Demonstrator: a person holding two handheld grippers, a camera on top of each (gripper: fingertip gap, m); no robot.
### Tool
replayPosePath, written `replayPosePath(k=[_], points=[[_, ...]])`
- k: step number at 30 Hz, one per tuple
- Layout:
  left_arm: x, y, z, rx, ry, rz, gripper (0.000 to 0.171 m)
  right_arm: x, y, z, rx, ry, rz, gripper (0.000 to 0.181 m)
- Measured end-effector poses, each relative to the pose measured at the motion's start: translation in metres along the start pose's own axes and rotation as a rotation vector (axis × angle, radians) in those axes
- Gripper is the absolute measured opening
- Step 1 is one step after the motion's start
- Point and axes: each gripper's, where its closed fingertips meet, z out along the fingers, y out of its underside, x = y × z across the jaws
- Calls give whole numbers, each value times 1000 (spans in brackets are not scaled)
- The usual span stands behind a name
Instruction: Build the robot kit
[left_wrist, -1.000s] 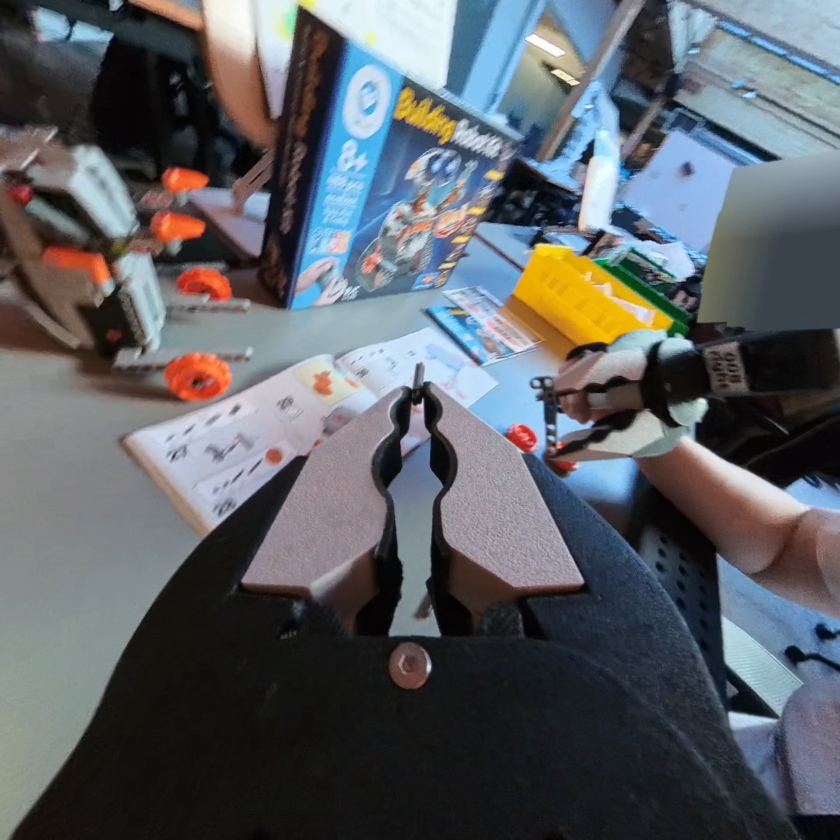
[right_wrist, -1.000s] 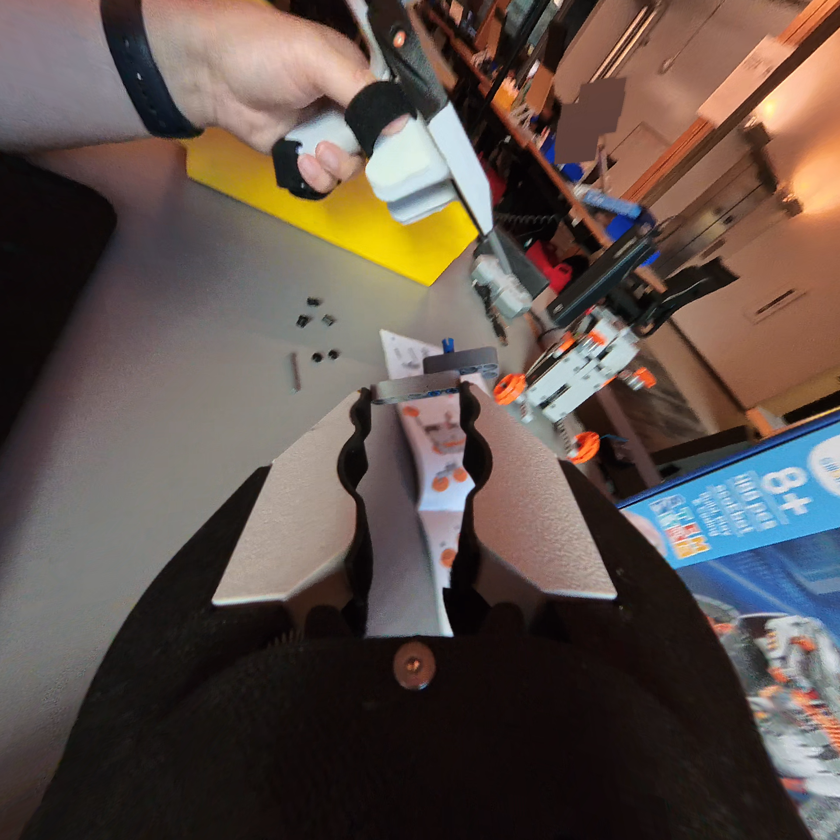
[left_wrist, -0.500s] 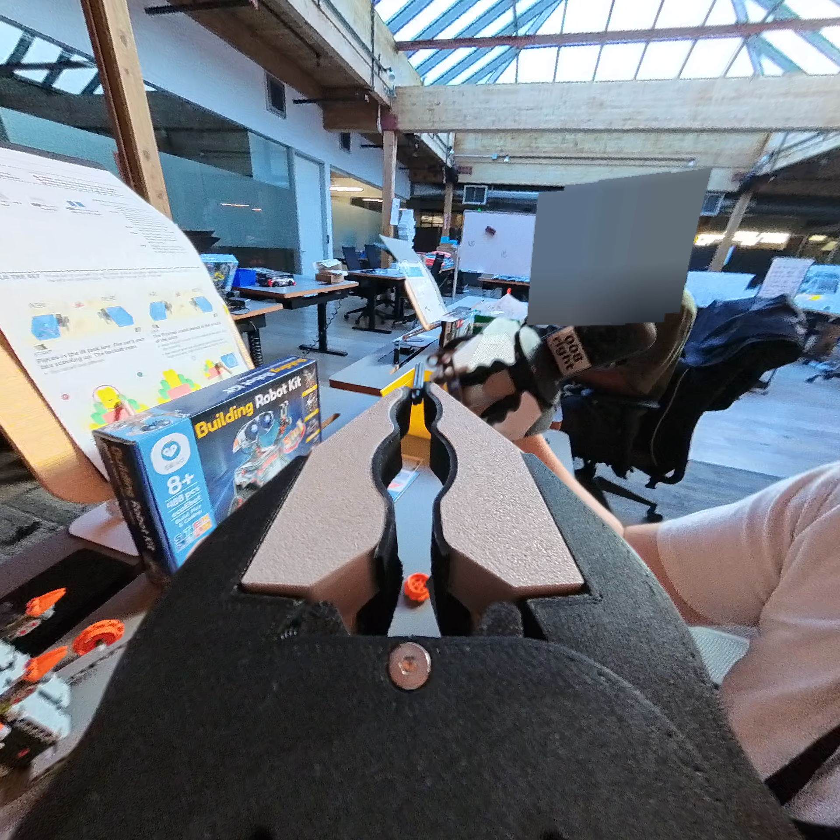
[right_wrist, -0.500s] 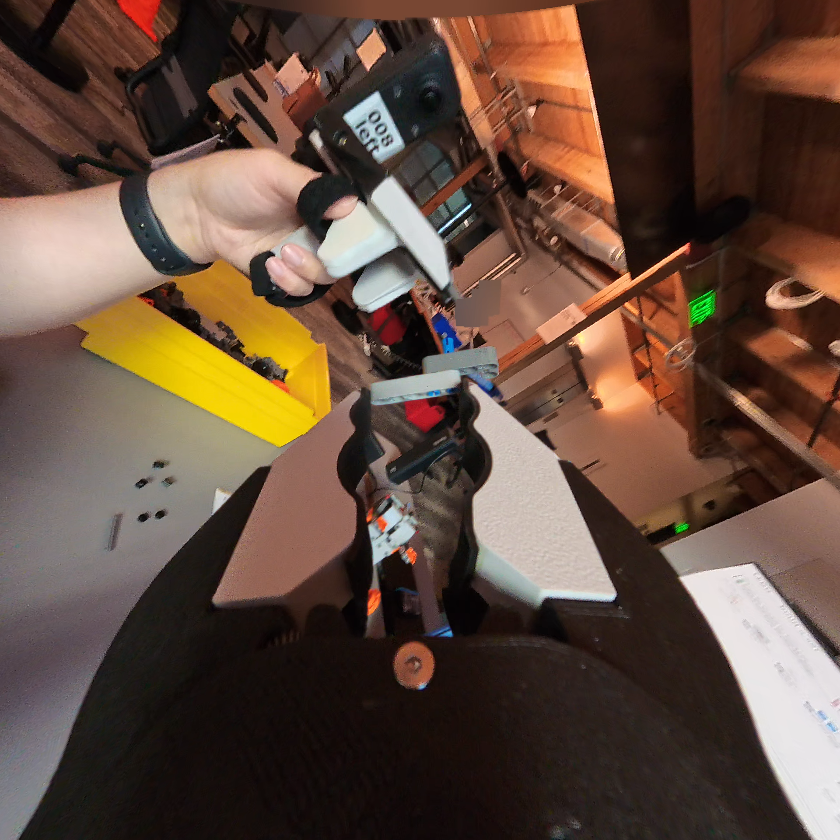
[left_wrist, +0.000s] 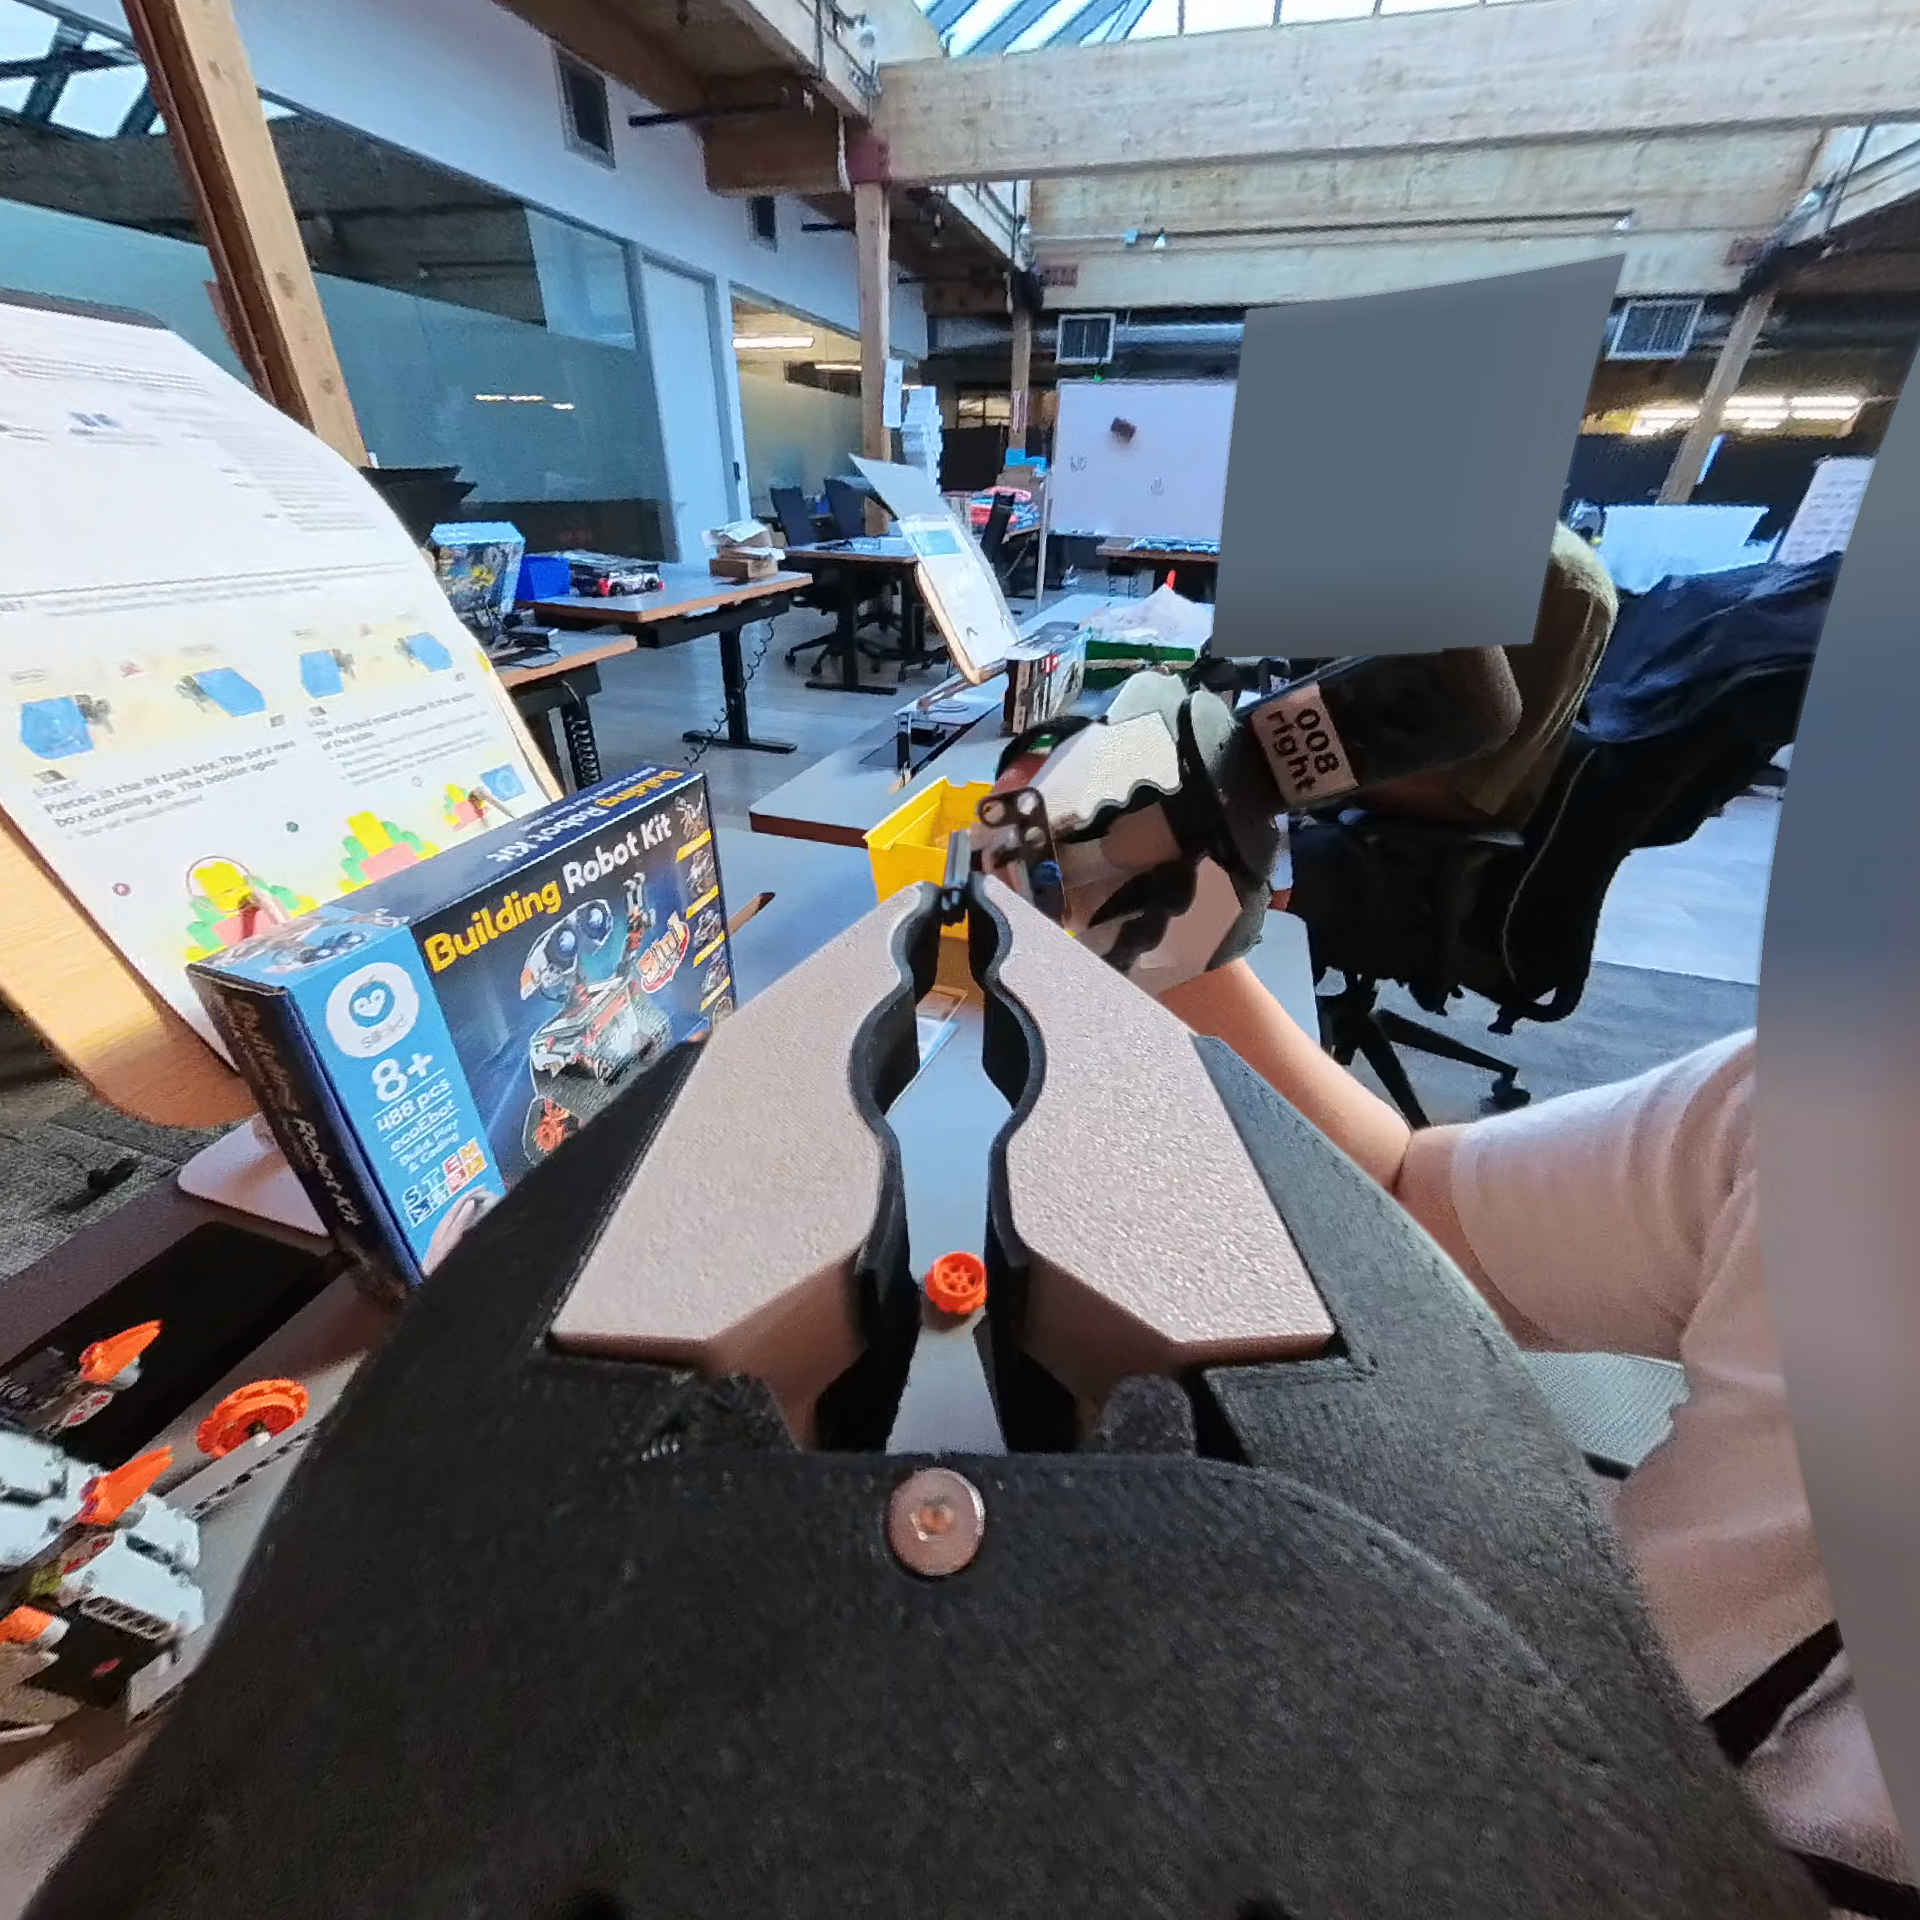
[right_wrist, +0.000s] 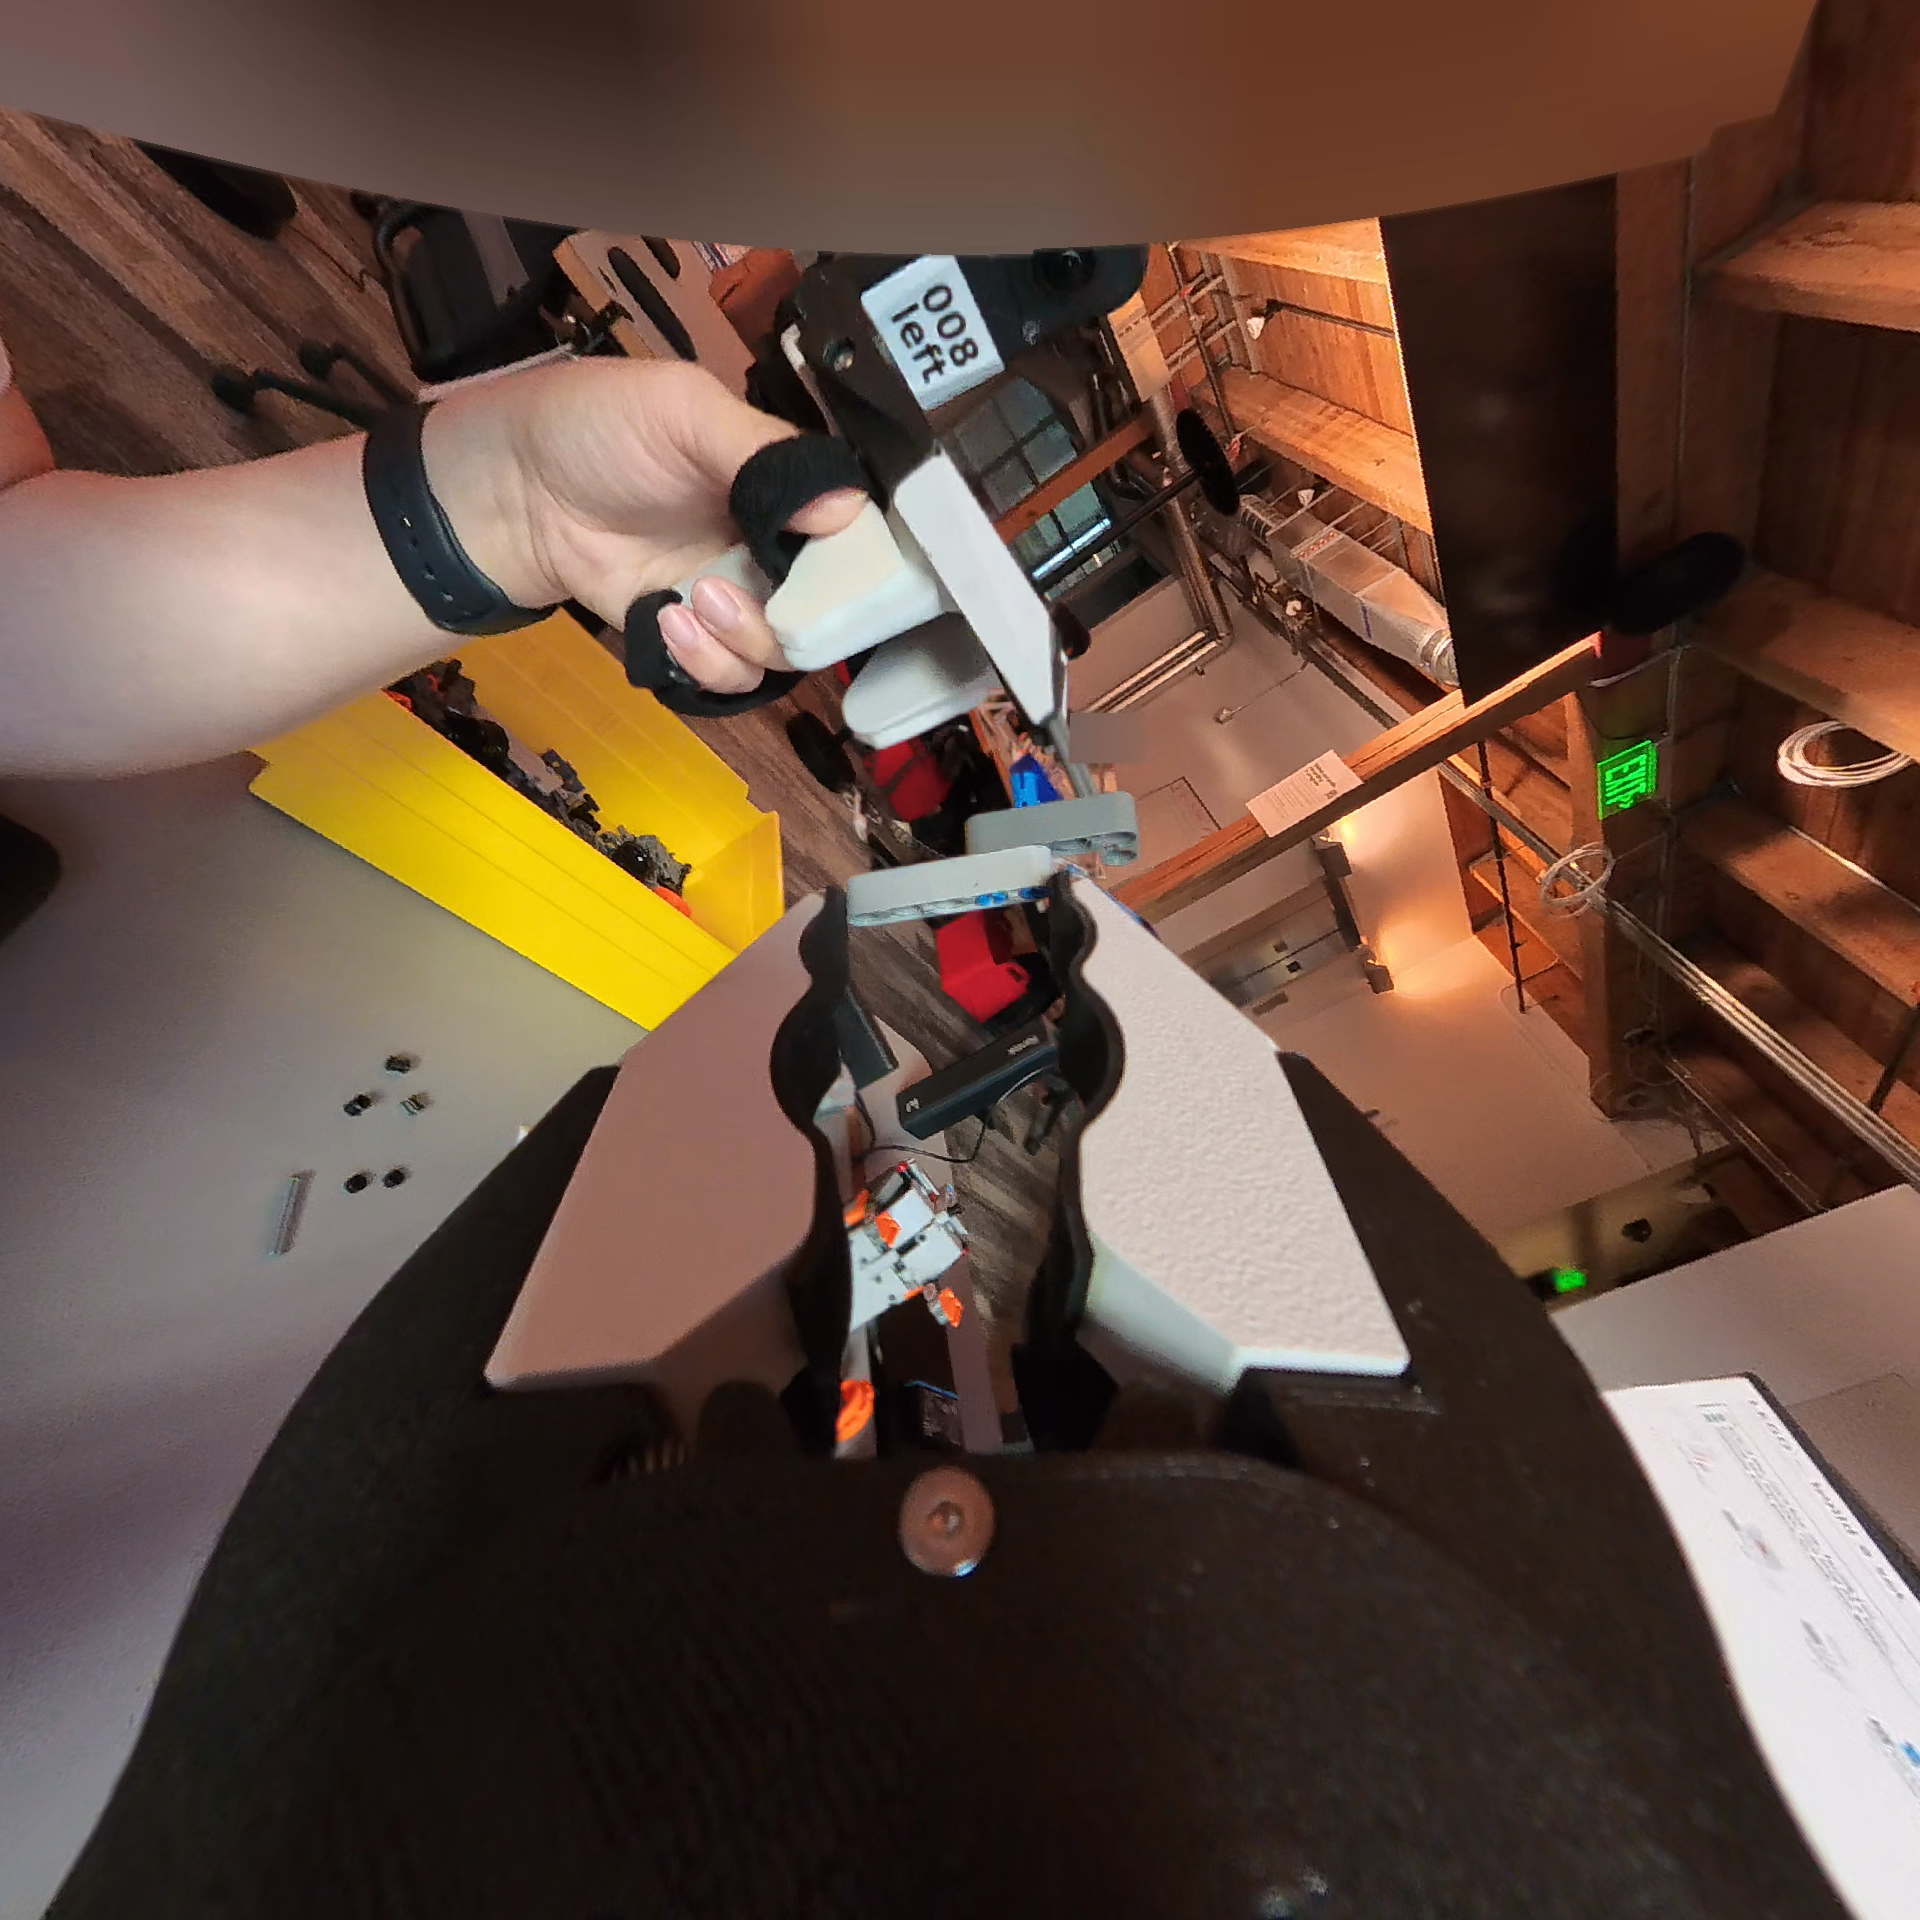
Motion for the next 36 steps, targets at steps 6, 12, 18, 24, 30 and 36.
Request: replayPosePath(k=[6,12,18,24,30,36], points=[[2,3,5,-16,-2,15,2,-1,7,2,-8,-13,10,38],[2,6,7,-31,4,12,2,-5,8,4,-14,-30,10,38],[1,11,7,-64,-1,12,2,-9,9,4,-21,-51,15,38],[-1,26,5,-145,37,-63,2,-21,14,5,-72,-121,19,38],[-1,35,3,-195,62,-95,2,-29,17,7,-89,-165,32,38],[-3,38,10,-192,55,-79,2,-29,18,11,-77,-164,42,38]])
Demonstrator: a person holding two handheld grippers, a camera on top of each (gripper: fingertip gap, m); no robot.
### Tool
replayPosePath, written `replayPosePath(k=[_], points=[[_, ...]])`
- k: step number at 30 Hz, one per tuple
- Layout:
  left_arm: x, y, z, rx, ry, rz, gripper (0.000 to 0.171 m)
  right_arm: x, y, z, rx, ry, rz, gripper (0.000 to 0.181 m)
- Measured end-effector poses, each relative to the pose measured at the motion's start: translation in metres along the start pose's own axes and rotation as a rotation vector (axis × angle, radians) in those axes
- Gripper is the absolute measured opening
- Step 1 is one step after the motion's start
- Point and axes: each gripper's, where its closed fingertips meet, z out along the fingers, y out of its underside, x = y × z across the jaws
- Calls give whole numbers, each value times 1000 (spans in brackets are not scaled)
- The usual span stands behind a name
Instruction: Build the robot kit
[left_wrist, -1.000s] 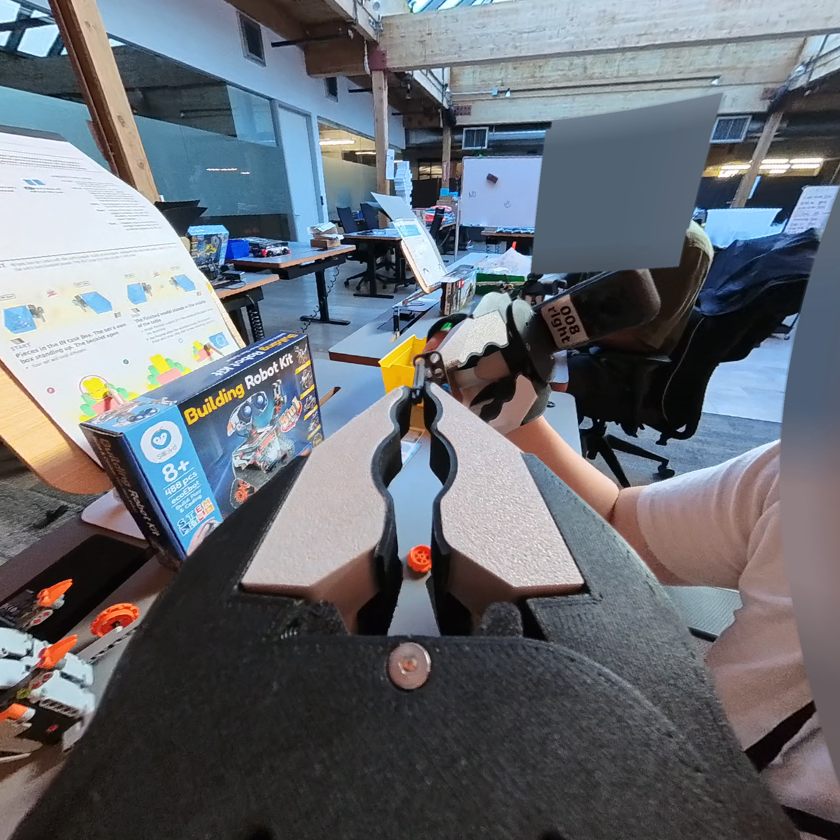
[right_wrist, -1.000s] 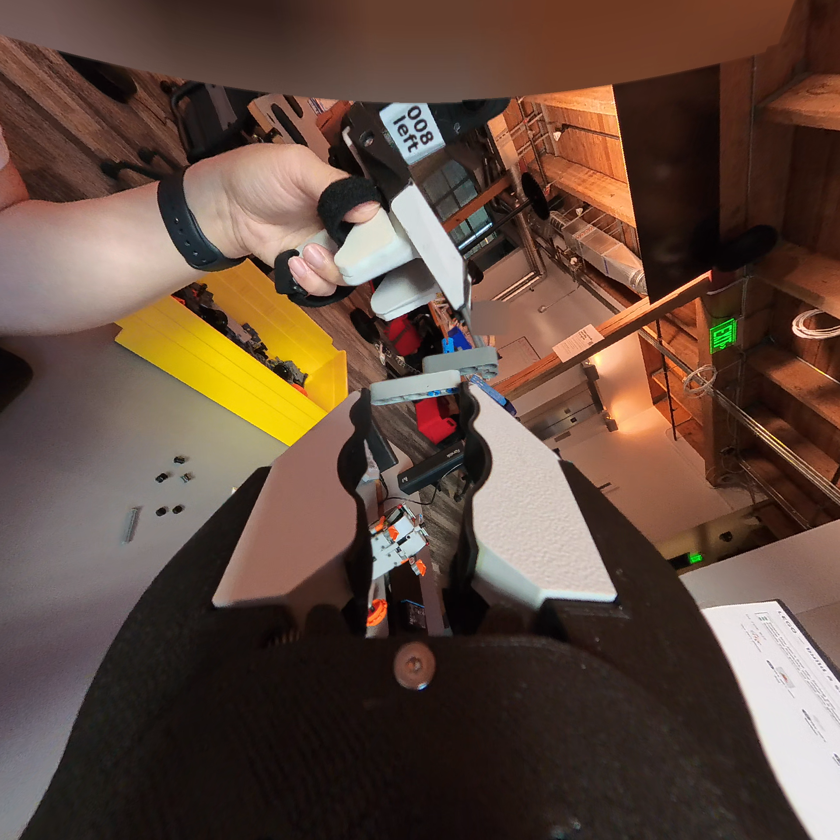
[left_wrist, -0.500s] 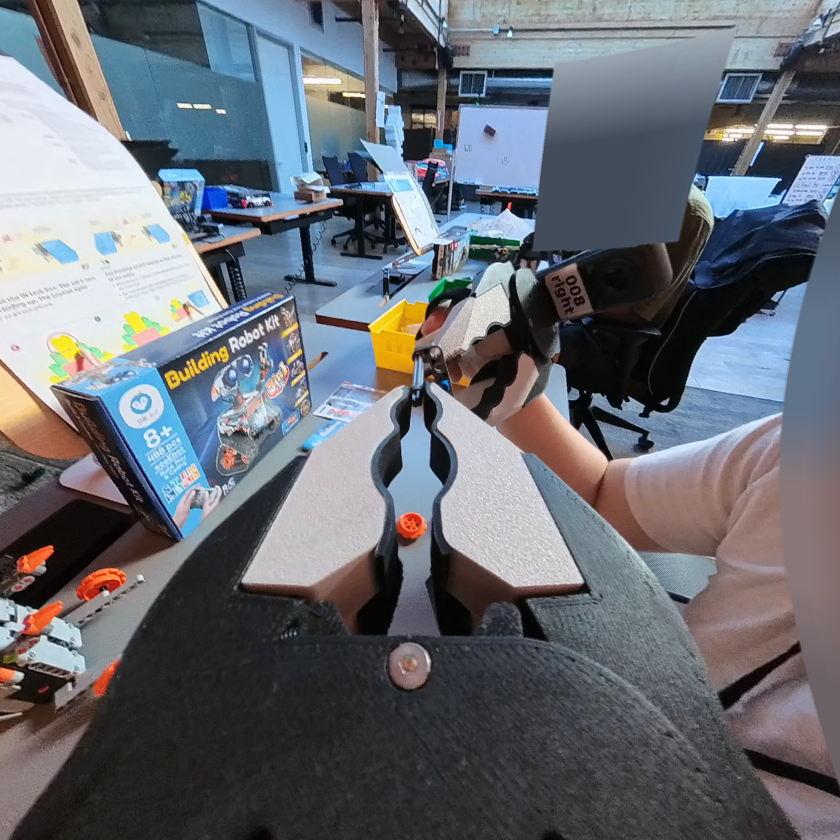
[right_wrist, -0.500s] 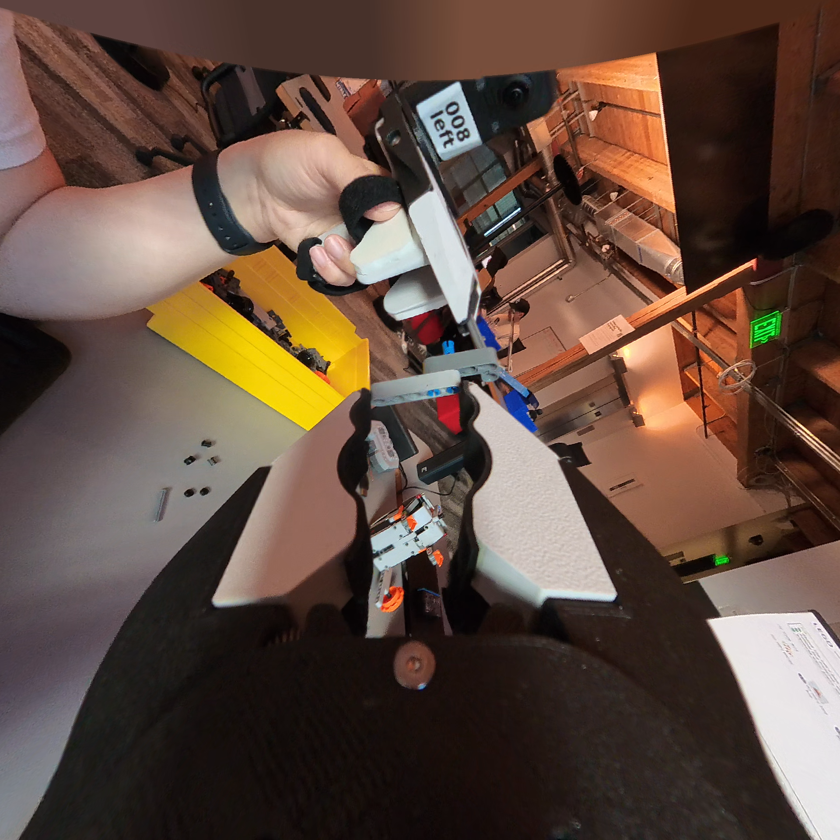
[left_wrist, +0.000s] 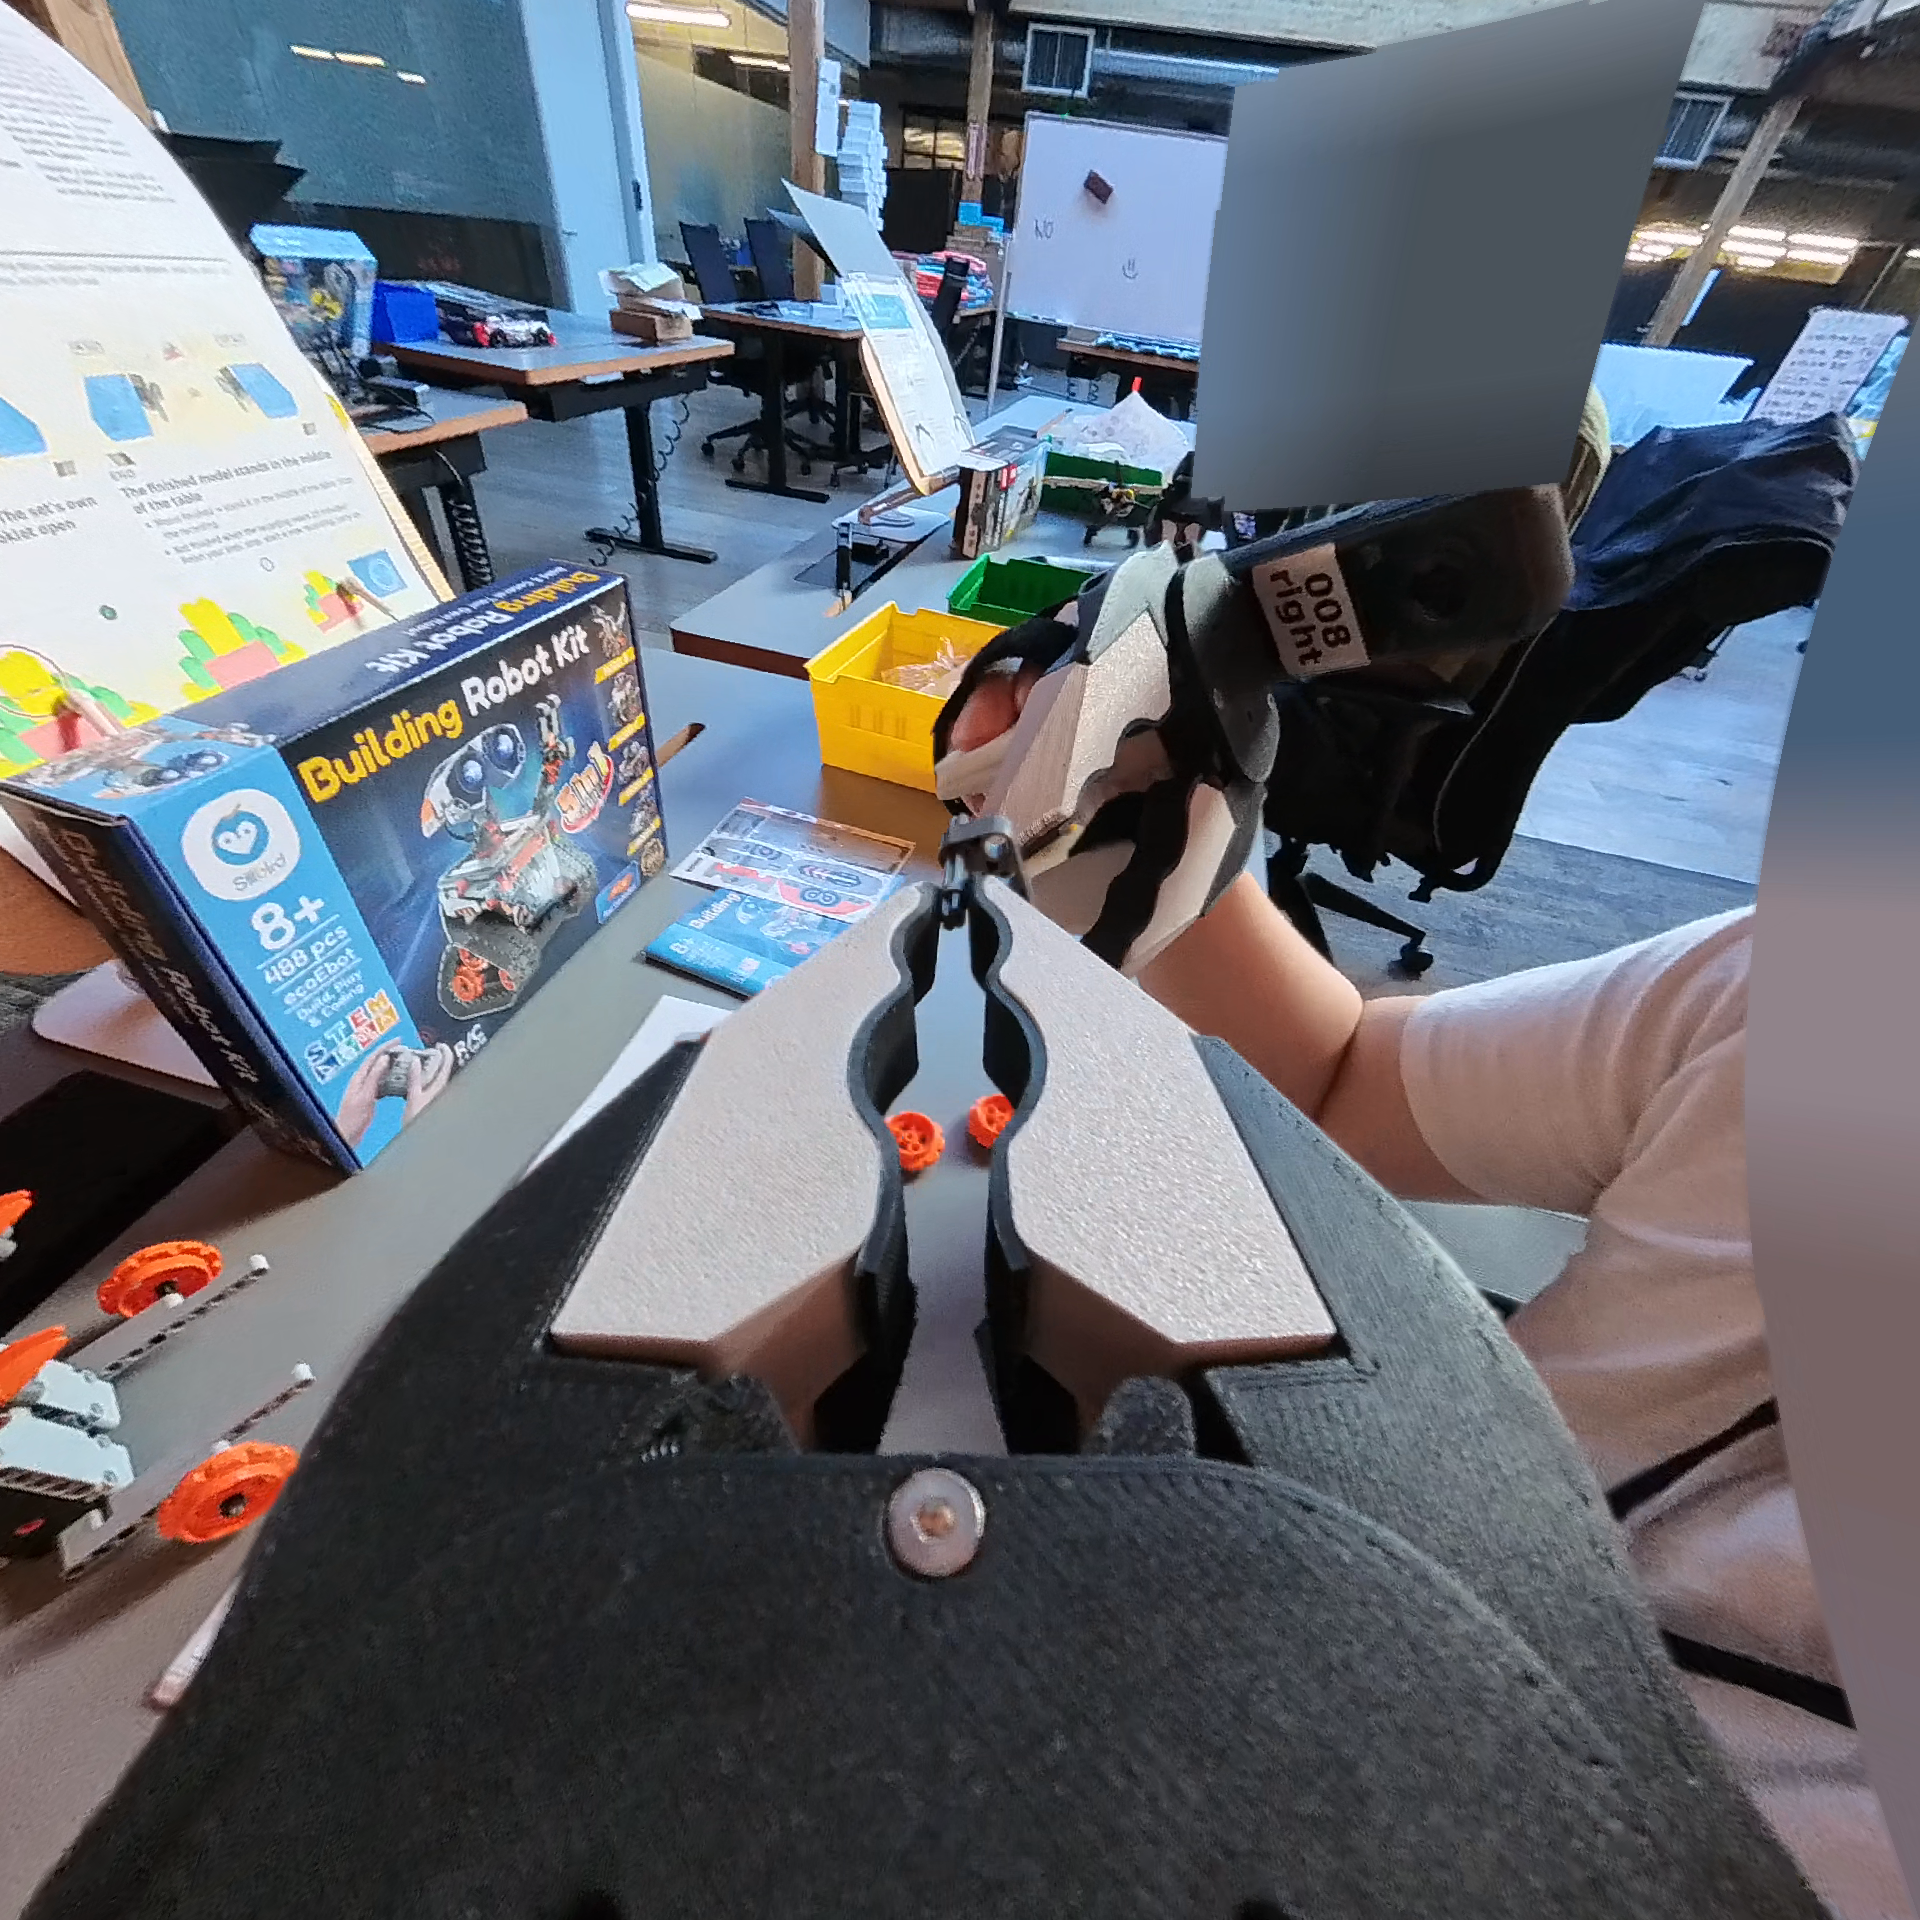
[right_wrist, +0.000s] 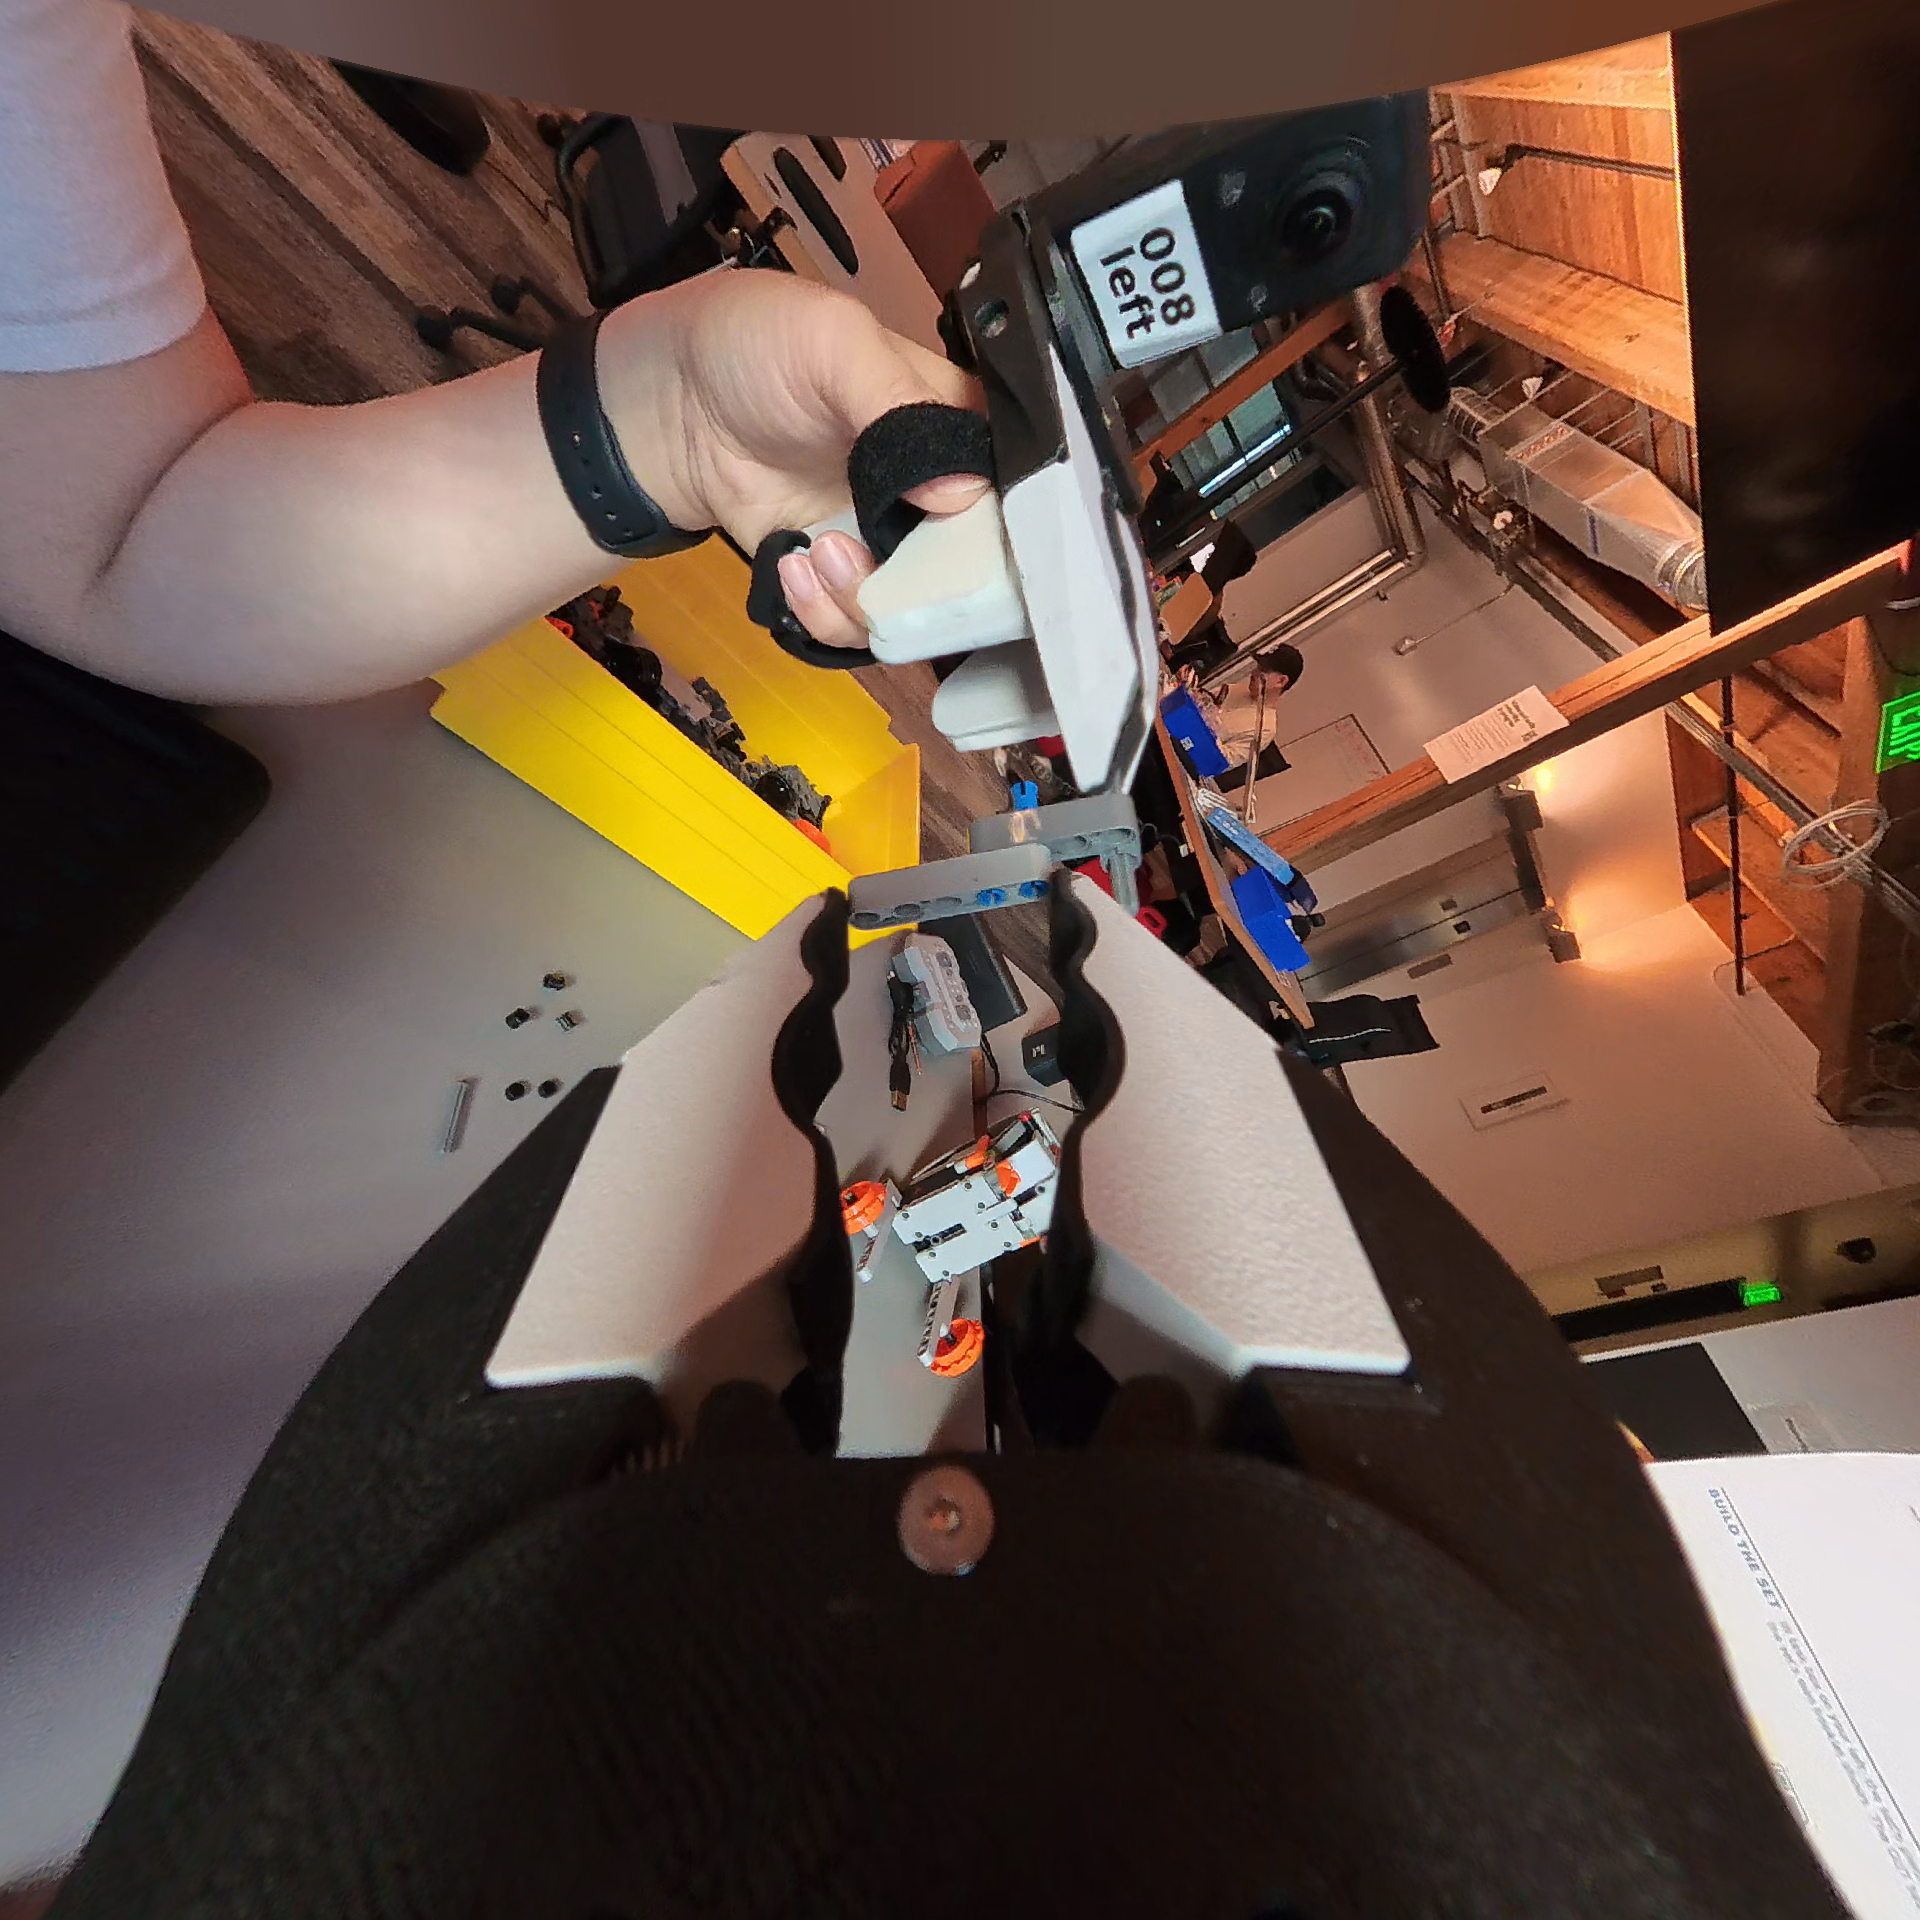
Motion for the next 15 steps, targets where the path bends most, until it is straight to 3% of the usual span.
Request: replayPosePath(k=[6,9,15], points=[[-8,-9,-9,60,-52,-16,31,11,-1,-7,23,55,8,38],[-7,-17,-25,118,-25,-4,8,13,-4,-11,30,69,5,38],[-9,-18,-52,141,-26,-34,3,13,-3,-14,7,75,-5,38]])
